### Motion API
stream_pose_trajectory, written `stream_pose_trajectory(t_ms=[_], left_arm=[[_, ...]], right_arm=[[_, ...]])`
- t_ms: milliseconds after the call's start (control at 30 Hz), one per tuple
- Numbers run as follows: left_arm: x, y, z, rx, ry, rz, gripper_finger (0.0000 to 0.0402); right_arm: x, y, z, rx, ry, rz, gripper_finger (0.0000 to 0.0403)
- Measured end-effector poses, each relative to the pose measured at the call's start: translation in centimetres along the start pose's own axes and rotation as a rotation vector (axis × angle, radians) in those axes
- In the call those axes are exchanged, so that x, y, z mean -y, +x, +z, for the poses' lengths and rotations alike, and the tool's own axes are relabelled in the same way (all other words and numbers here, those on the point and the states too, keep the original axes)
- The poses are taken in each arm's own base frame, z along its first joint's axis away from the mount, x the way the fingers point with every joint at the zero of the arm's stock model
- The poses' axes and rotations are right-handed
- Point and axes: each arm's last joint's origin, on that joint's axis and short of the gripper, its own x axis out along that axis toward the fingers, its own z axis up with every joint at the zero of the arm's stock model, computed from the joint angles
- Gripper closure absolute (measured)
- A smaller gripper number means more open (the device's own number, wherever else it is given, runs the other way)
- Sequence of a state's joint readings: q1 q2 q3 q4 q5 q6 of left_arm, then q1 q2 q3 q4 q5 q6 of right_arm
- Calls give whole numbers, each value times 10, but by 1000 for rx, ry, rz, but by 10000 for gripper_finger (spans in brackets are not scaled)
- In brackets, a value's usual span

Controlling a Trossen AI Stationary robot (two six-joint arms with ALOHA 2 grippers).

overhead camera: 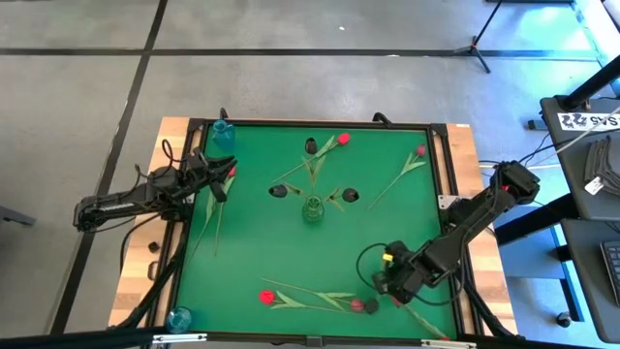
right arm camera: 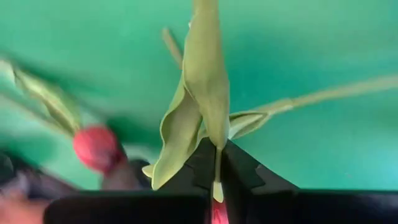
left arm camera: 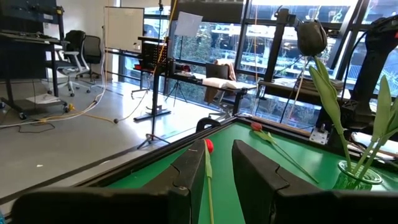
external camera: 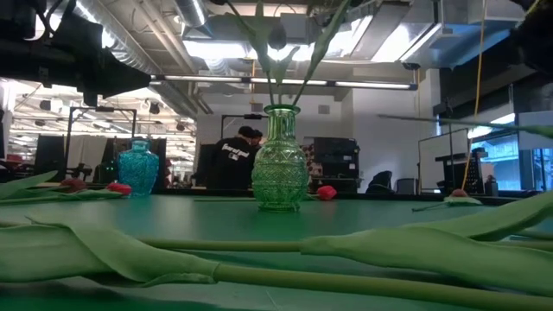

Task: Sort flowers into vase by color
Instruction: Put the black tulip into the green vase

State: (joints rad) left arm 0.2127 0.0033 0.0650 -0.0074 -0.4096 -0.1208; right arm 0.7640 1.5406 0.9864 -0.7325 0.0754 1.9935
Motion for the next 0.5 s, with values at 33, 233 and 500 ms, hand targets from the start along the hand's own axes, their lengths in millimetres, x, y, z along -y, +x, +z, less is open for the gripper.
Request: stream_pose_trajectory(t_ms=[33,233,500], left_arm=[[0,0,0,0,0,0,323],[0,0,0,0,0,0,323],[0,0,0,0,0,0,323]], right_arm=[[1,1,3,28,64,2,385],[-3,3,15,118,308,46,384],[10,0,47,359,402,-87,384]])
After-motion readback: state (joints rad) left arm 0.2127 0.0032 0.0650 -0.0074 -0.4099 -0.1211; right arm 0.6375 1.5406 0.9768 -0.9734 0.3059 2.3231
